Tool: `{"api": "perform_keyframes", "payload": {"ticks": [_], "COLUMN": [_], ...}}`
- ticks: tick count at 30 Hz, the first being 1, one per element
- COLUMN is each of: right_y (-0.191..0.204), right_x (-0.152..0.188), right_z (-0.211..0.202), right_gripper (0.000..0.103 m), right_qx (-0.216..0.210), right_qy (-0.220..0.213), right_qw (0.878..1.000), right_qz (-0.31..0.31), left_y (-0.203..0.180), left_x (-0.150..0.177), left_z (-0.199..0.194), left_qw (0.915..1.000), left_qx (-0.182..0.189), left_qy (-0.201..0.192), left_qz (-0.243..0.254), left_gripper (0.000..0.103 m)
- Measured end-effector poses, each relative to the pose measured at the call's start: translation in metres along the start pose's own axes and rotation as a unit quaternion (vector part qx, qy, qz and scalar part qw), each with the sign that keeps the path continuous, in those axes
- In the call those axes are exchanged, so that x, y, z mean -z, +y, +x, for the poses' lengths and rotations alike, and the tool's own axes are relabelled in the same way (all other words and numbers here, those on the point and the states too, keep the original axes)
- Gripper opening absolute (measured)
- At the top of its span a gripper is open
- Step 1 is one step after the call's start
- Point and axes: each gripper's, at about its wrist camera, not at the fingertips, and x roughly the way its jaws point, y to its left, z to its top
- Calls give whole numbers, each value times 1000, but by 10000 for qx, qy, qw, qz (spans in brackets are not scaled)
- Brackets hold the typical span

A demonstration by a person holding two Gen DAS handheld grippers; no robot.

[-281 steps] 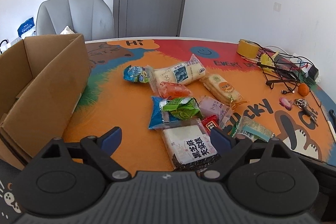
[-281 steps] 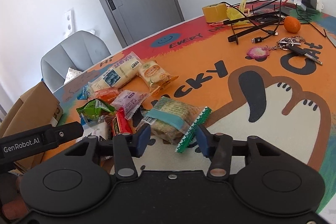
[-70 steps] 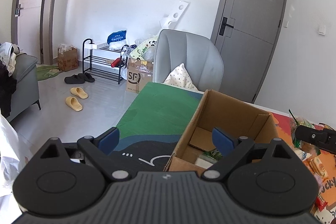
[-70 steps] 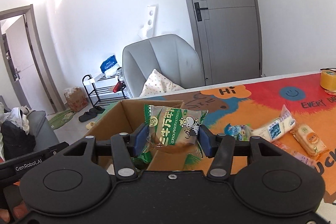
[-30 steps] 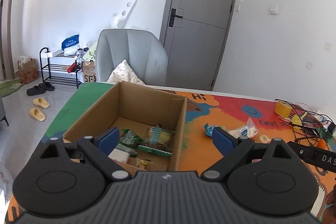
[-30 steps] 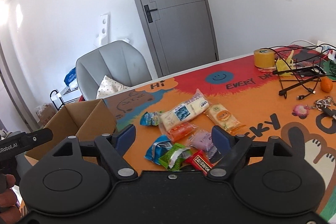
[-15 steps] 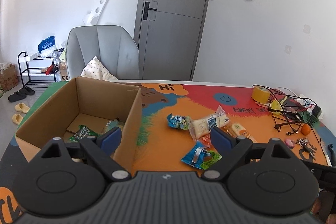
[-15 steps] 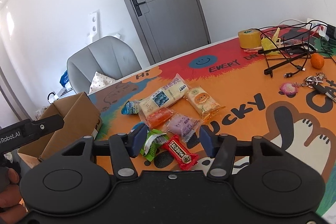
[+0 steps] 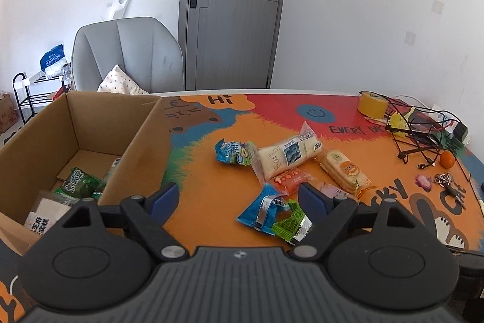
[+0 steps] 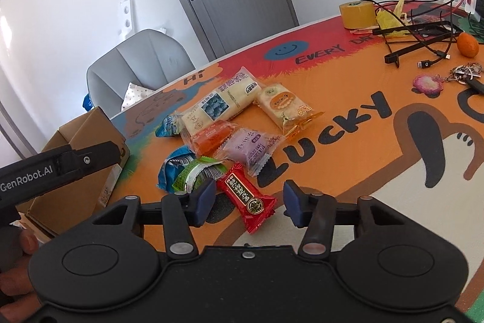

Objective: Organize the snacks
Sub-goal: 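Move both tools back toward the remaining snacks on the table, then grasp the blue foil pack with left tool while right tool grasps red bar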

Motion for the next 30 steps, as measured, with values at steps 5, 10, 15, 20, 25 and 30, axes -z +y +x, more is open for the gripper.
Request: {"api": "perform_keyframes", "payload": {"ticks": [5,10,15,20,25,30], "right_y": [-1,-2,-11,-12,-9,-1], "right_x": [3,3,3,5,3,4], "right_z": [18,23,17,11,11,18], "right_gripper": [46,32,22,20,25,33], "right_qx": [-28,-9,-174,-224,-282,-191], "right_qy": [160,78,74,134,179,161], "right_qw": [9999,9999,9998,9997,9994,9996], "right_qz": [-20,-126,40,16,-23,-155], "left_y": [-5,-5,-11,-19,-22,-18], "left_x": [5,8,9,11,15,16], "left_z": [21,40,52,66,75,73], "left_qw": [9998,9992,9989,9985,9984,9987], "left_qx": [-17,-58,-90,-147,-91,-59], "left_qy": [174,394,451,521,552,494], "left_qz": [0,-62,1,71,63,57], "left_gripper": [79,74,74,74,54,48]}}
